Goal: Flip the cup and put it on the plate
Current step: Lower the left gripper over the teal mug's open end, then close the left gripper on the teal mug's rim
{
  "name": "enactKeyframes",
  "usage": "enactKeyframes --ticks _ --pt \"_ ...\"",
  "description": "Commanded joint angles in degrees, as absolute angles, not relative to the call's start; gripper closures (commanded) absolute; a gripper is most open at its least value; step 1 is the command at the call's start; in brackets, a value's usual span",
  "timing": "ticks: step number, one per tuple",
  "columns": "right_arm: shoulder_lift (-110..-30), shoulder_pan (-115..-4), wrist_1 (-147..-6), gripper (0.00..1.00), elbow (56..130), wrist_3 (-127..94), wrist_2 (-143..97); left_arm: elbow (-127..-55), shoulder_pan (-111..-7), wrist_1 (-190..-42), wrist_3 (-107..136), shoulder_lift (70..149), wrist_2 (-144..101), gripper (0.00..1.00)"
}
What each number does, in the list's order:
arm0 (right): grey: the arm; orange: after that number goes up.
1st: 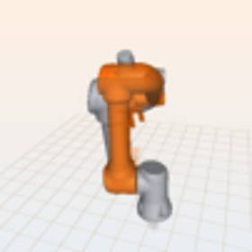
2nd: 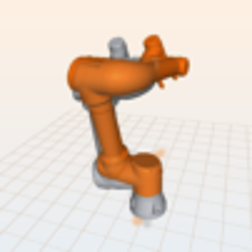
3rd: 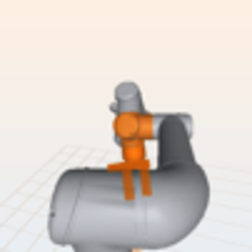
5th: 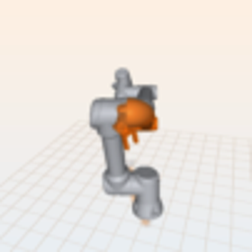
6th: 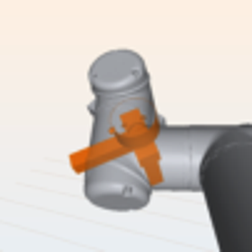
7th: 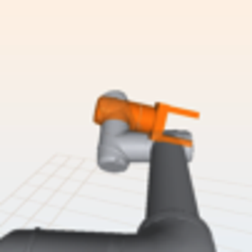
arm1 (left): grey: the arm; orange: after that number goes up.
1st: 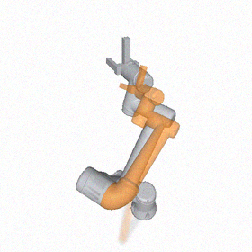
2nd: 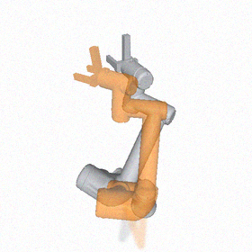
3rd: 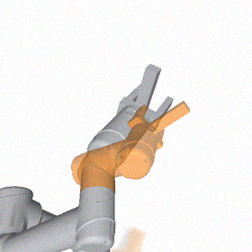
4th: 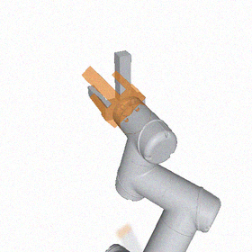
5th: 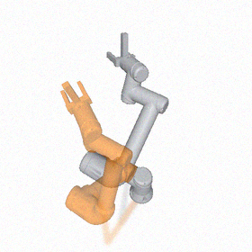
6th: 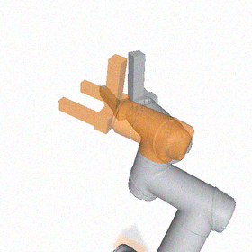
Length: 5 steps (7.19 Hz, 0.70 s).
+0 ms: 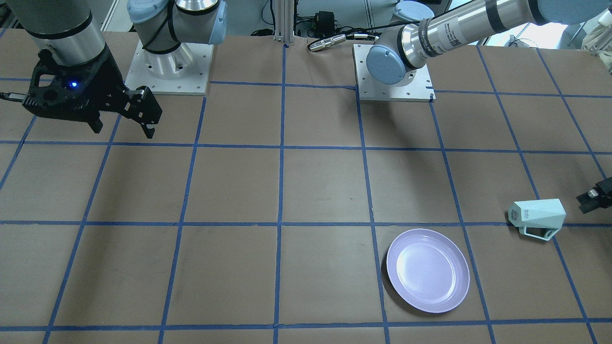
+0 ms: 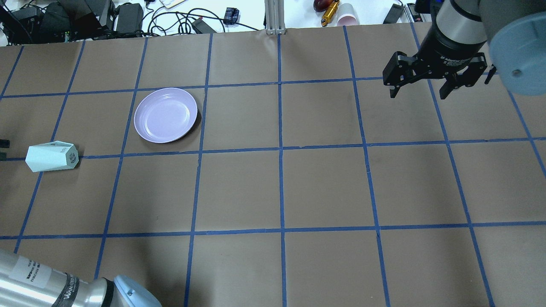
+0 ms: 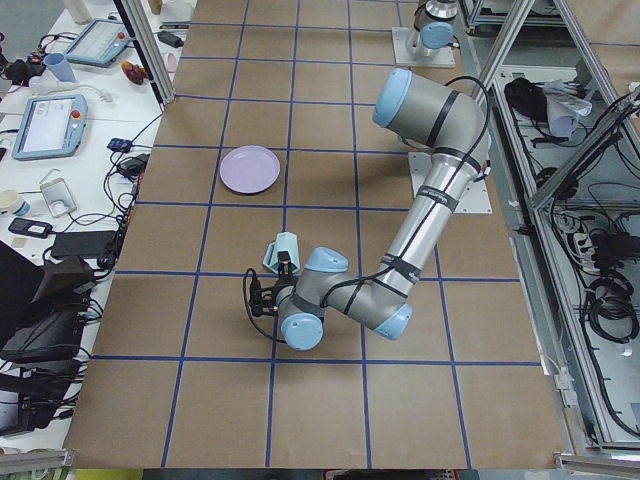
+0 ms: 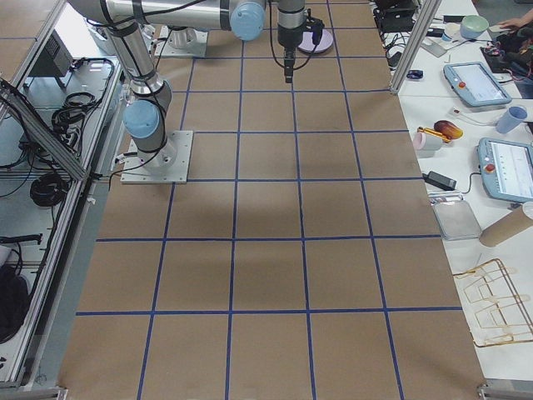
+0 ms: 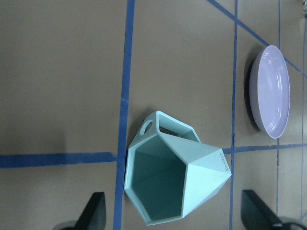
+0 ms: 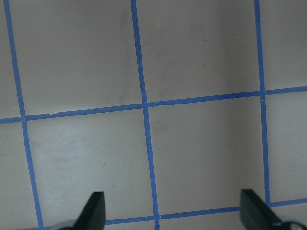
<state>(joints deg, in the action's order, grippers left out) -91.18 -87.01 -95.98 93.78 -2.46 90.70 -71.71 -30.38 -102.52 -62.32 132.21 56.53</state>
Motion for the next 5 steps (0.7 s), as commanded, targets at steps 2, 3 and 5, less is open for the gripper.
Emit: enactKeyframes --ticks 2,3,5 --pt "-91.23 -87.01 -95.98 0.0 93.78 -2.46 90.7 -71.81 -30.41 -108.07 -64.5 133.68 53.19 0.0" --pt "-91.14 -87.01 -95.98 0.0 93.78 -2.46 90.7 -71.81 -30.41 -108.19 -64.77 133.68 53.17 0.0" --pt "-91.23 -87.01 -95.98 0.0 93.78 -2.46 90.7 -71.89 -30.41 -108.19 -64.86 134.29 52.39 0.0"
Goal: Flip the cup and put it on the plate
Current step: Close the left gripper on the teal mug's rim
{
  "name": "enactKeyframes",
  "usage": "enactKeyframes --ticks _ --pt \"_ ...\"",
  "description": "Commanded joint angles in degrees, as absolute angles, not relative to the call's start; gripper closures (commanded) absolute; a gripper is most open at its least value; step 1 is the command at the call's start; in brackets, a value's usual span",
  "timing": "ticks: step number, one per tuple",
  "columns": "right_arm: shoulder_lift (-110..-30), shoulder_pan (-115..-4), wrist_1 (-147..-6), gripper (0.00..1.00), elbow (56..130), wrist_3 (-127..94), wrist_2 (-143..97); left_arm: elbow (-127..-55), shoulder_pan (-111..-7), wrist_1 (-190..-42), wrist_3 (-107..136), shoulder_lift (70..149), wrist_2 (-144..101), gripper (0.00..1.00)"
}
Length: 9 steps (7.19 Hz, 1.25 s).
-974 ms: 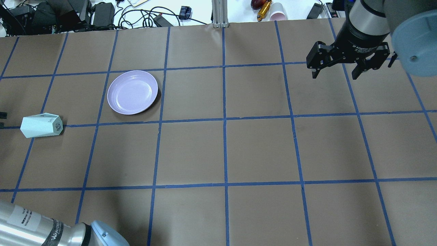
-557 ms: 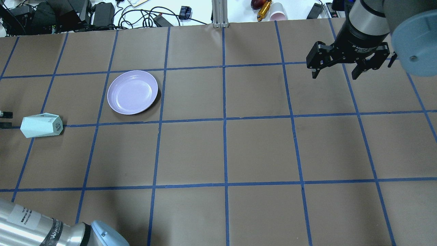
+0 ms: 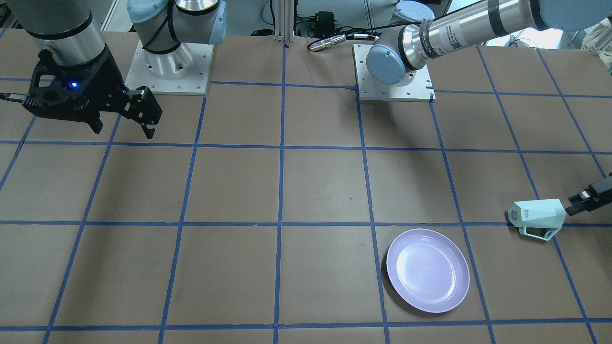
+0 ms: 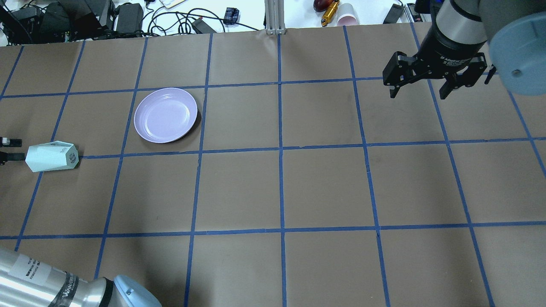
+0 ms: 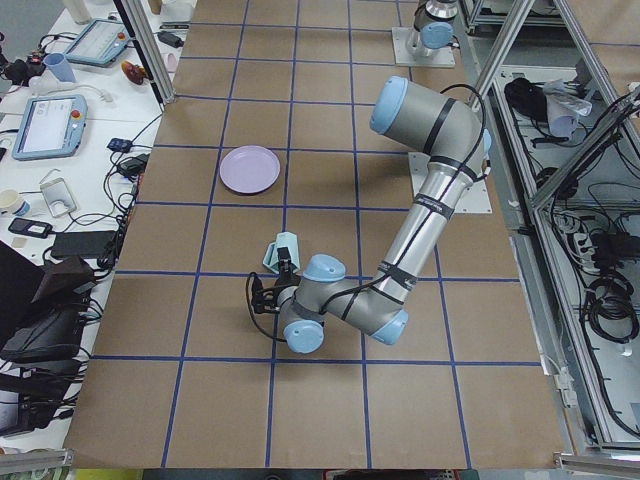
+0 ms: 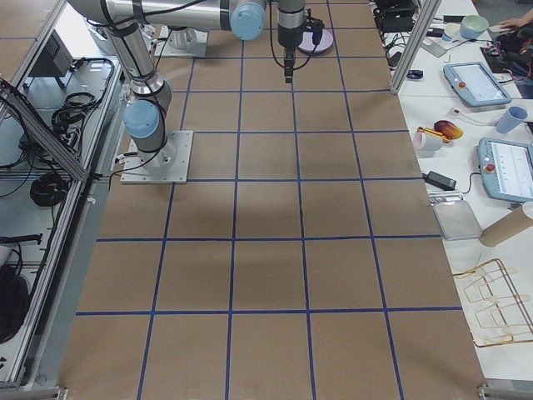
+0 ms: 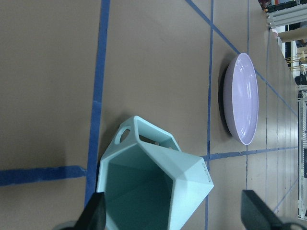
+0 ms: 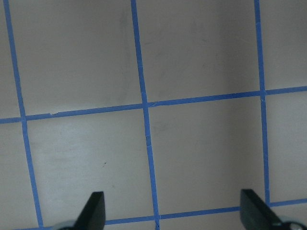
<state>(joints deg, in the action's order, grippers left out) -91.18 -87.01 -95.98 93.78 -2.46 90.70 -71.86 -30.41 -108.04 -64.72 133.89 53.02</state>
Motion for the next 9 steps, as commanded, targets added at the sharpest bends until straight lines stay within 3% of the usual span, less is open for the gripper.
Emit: enactKeyframes --ticks 1,9 --pt "-91.14 -87.01 -95.98 0.0 93.78 -2.46 90.7 -72.33 -30.5 -108.54 -64.86 134.73 51.51 0.0" --pt "-91.23 -87.01 -95.98 0.0 93.78 -2.46 90.7 -73.65 -32.86 -111.0 -65.92 135.18 52.38 0.0"
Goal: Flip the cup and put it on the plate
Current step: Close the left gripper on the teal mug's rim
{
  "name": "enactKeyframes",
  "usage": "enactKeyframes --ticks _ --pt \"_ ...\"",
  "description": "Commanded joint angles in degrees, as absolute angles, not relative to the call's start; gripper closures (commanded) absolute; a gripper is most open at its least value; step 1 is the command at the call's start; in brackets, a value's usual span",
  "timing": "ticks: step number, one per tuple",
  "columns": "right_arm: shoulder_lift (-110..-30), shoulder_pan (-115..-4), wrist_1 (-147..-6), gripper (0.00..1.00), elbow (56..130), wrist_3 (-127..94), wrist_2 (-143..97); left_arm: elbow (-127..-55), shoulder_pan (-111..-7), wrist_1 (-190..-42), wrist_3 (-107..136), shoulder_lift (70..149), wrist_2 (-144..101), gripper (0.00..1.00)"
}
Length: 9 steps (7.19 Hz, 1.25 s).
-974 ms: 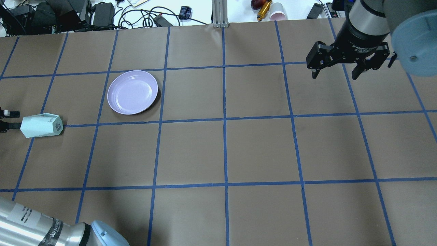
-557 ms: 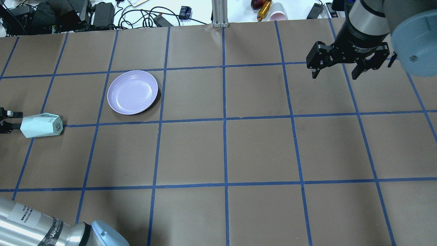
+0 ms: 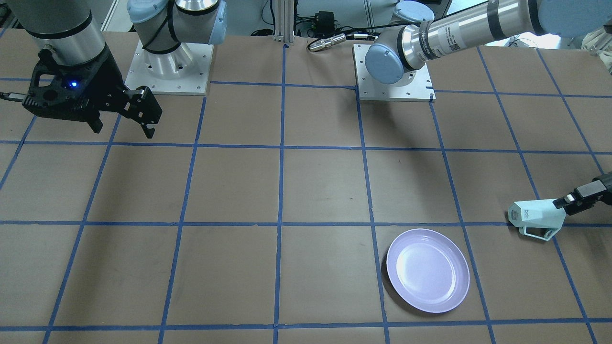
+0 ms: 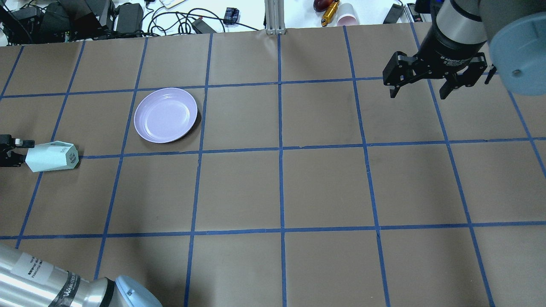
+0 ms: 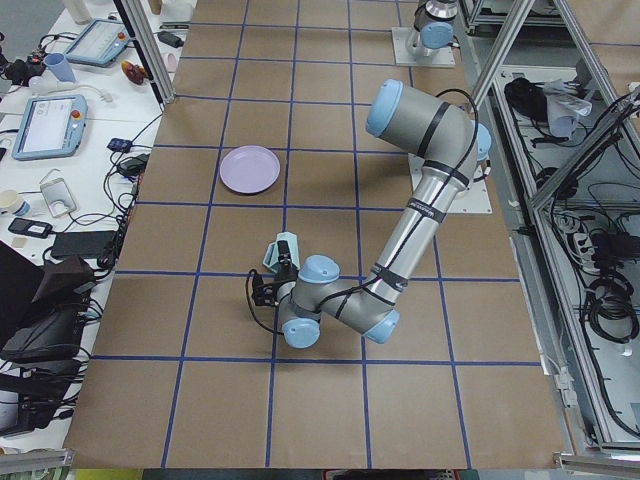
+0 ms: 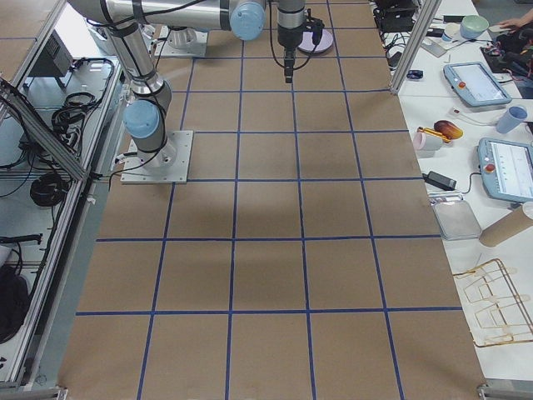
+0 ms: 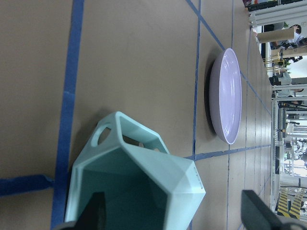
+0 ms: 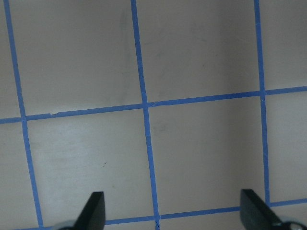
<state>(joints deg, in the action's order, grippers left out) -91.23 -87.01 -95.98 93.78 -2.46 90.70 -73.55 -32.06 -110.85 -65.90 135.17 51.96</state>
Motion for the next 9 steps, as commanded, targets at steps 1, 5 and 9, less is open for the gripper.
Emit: enactKeyframes --ticks 1,5,9 --pt "-91.23 -87.01 -95.98 0.0 93.78 -2.46 90.7 -73.65 -33.13 -111.01 -65.83 135.18 52.99 0.0" --pt "-91.23 -87.01 -95.98 0.0 93.78 -2.46 90.7 -73.65 -33.84 -111.01 -66.18 135.53 53.53 0.04" --pt "-91.23 -87.01 -95.98 0.0 93.78 -2.46 90.7 -73.65 -34.19 -111.71 -66.36 135.53 53.61 0.42"
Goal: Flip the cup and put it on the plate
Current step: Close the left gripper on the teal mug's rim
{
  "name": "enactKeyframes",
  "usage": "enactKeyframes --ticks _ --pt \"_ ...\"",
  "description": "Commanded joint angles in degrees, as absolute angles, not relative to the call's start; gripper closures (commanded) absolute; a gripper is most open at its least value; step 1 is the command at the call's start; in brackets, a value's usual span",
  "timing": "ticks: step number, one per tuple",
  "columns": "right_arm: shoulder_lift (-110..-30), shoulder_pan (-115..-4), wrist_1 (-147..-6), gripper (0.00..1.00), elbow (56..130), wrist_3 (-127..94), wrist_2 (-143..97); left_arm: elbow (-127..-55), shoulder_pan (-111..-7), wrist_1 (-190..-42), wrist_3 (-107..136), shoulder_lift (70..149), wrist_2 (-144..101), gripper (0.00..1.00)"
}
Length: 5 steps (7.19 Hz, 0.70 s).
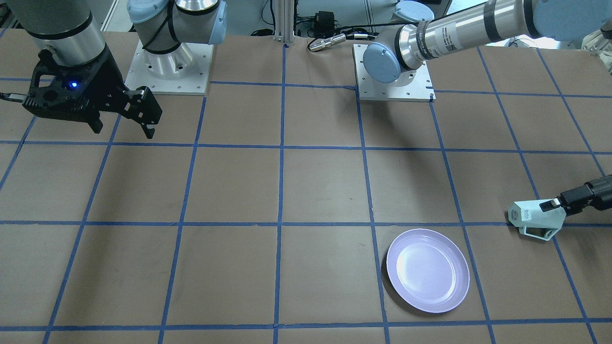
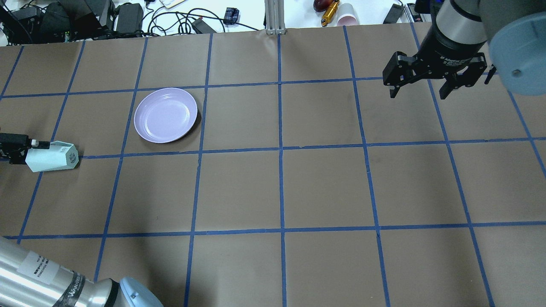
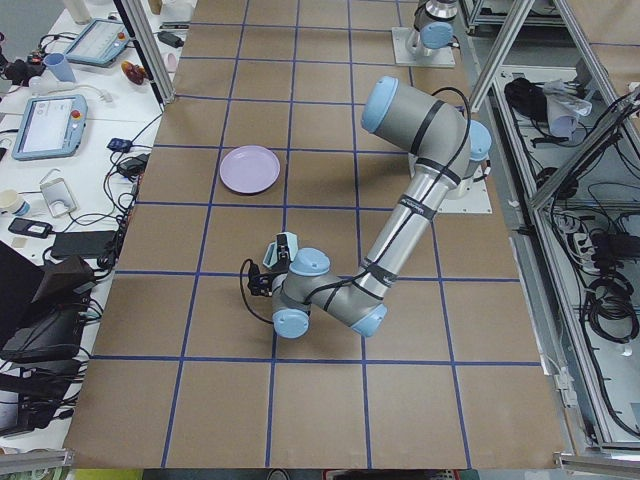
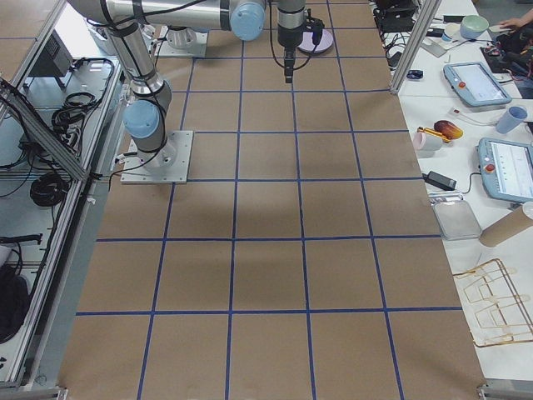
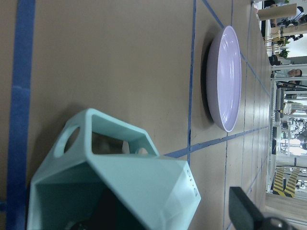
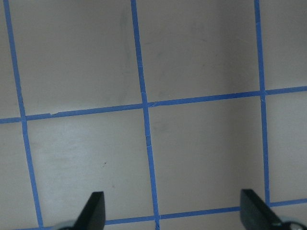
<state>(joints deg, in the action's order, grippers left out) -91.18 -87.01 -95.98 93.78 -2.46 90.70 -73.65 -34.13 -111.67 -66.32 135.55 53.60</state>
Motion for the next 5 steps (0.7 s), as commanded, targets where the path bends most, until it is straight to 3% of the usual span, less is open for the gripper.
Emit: enactKeyframes --ticks 1,2,5 --pt "-91.23 -87.01 -95.98 0.0 93.78 -2.46 90.7 -73.65 -34.19 -111.53 -67.23 135.53 53.61 0.74" --pt "-91.23 -87.01 -95.98 0.0 93.78 -2.46 90.7 -73.65 -34.19 -111.62 -67.15 135.53 53.61 0.87" --pt "-91.23 -87.01 -95.98 0.0 93.78 -2.46 90.7 -73.65 -34.19 -111.62 -67.24 135.53 53.61 0.93"
